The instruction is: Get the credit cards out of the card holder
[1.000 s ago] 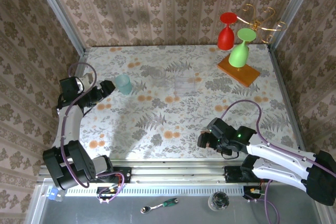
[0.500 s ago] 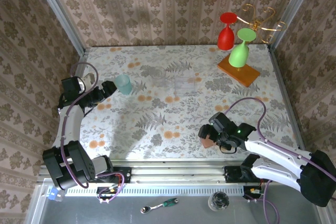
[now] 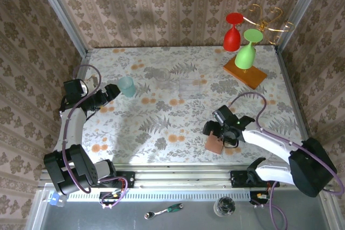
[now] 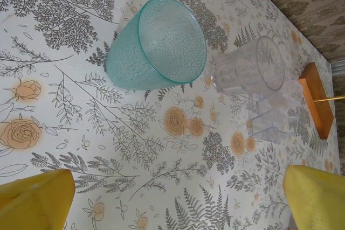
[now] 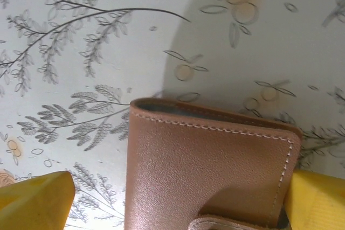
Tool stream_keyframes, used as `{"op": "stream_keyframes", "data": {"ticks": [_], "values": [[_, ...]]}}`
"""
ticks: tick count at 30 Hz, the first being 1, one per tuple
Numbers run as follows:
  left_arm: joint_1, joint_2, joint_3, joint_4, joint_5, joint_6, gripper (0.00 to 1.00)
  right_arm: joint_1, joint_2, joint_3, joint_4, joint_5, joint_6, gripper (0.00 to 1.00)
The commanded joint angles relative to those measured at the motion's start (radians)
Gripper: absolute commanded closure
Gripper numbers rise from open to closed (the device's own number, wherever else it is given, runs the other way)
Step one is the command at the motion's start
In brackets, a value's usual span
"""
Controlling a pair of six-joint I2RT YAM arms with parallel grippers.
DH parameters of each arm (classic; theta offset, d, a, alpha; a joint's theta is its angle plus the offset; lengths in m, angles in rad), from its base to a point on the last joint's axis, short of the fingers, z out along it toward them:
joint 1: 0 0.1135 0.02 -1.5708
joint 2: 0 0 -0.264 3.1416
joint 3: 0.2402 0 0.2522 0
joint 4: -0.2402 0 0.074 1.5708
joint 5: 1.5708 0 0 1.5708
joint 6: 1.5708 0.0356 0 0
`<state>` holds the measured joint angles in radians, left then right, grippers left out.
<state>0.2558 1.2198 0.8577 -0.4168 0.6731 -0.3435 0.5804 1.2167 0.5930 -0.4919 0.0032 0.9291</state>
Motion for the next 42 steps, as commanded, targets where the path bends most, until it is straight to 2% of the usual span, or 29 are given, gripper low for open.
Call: {"op": "stream_keyframes", "data": {"ticks": [1, 6, 10, 18, 27, 42], "values": [[-0.003, -0.016, 0.01, -0.009, -0.002, 0.026, 0.0, -0.001, 0.03, 0.08, -0.092, 0.02, -0.078, 0.02], [-0.004, -0.013, 0.011, -0.01, -0.001, 0.025, 0.0, 0.008, -0.012, 0.069, -0.161, 0.052, -0.066, 0.02], [-0.003, -0.014, 0.011, -0.01, -0.001, 0.027, 0.0, 0.027, -0.022, 0.053, -0.17, 0.03, -0.085, 0.03], [-0.004, -0.006, 0.012, -0.008, 0.005, 0.024, 0.0, 0.079, 0.075, 0.091, -0.189, 0.024, -0.093, 0.01], [-0.004, -0.008, 0.011, -0.009, 0.006, 0.023, 0.0, 0.108, 0.216, 0.144, -0.185, 0.067, -0.077, 0.04], [-0.004, -0.008, 0.01, -0.005, 0.014, 0.02, 0.0, 0.153, 0.274, 0.234, -0.223, 0.092, -0.083, 0.2]]}}
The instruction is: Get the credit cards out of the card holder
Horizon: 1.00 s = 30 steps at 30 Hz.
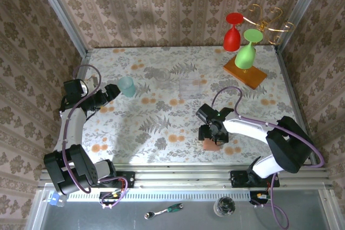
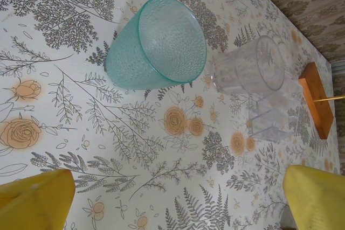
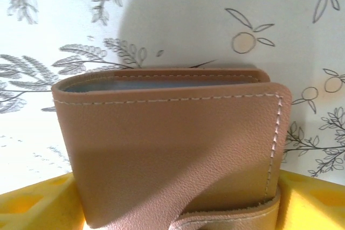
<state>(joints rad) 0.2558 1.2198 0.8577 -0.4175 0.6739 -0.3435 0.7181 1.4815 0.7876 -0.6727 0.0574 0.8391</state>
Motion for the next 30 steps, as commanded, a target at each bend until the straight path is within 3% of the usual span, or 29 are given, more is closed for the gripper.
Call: {"op": "stream_keyframes", "data": {"ticks": [1, 19, 30], "values": [[-0.004, -0.008, 0.01, -0.004, 0.014, 0.019, 0.0, 0.021, 0.011, 0.05, -0.043, 0.039, 0.009, 0.21], [-0.026, -0.032, 0.003, -0.015, -0.005, 0.032, 0.0, 0.117, 0.333, 0.441, -0.044, 0.024, -0.011, 0.24], [-0.131, -0.054, -0.022, 0.0, -0.023, -0.009, 0.0, 0.117, 0.436, 0.505, -0.029, 0.015, -0.017, 0.22]]}}
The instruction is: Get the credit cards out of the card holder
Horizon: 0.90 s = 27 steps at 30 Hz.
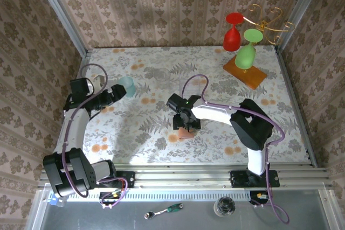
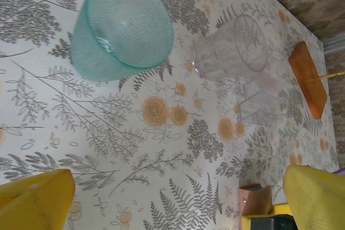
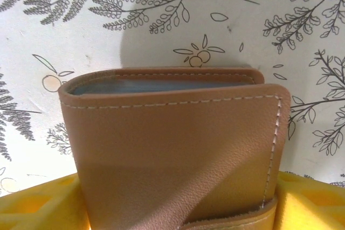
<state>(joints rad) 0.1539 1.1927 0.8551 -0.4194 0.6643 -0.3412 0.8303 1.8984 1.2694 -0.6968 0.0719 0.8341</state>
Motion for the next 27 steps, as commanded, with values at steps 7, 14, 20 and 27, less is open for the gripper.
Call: {"op": "stream_keyframes", "data": {"ticks": [7, 14, 20, 27], "values": [[-0.229, -0.039, -0.069, 0.094, -0.107, -0.127, 0.0, 0.004, -0.029, 0.031, -0.031, 0.013, -0.019, 0.16], [-0.419, -0.018, -0.11, 0.211, -0.216, -0.258, 0.01, 0.006, -0.1, 0.025, -0.059, 0.032, -0.032, 0.16], [-0.504, 0.016, -0.187, 0.34, -0.254, -0.408, 0.08, 0.005, -0.125, 0.004, -0.063, 0.012, -0.052, 0.24], [-0.58, 0.077, -0.289, 0.515, -0.281, -0.539, 0.23, 0.003, -0.121, -0.012, -0.055, 0.008, -0.08, 0.39]]}}
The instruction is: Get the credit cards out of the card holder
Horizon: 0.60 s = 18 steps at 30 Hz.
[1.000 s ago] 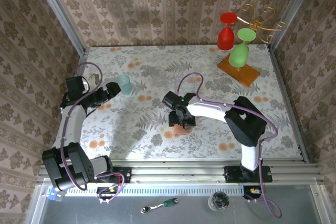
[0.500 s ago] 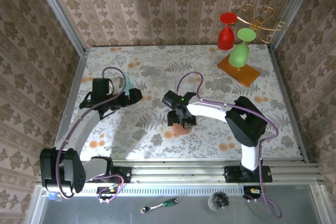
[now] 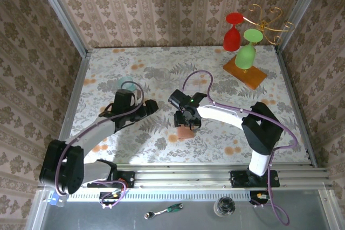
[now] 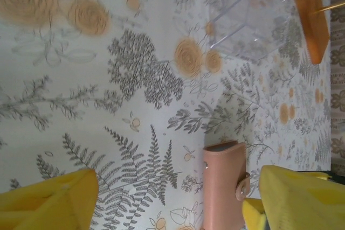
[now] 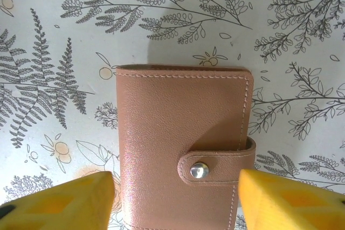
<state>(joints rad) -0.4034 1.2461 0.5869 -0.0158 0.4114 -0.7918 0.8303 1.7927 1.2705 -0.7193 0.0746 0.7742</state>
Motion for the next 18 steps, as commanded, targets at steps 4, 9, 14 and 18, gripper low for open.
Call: {"op": "stream_keyframes", "data": {"ticks": [4, 9, 14, 18], "values": [[-0.082, 0.073, -0.043, 0.182, -0.028, -0.12, 0.34, 0.0, -0.004, -0.012, -0.028, 0.002, -0.034, 0.46], [-0.124, 0.14, -0.098, 0.354, -0.001, -0.22, 0.39, -0.007, 0.004, -0.013, -0.023, -0.002, -0.044, 0.51], [-0.169, 0.199, -0.136, 0.476, -0.001, -0.278, 0.46, -0.015, 0.014, -0.015, -0.021, -0.013, -0.052, 0.56], [-0.204, 0.236, -0.153, 0.579, -0.018, -0.326, 0.49, -0.018, 0.027, -0.019, -0.015, -0.023, -0.054, 0.58]]}}
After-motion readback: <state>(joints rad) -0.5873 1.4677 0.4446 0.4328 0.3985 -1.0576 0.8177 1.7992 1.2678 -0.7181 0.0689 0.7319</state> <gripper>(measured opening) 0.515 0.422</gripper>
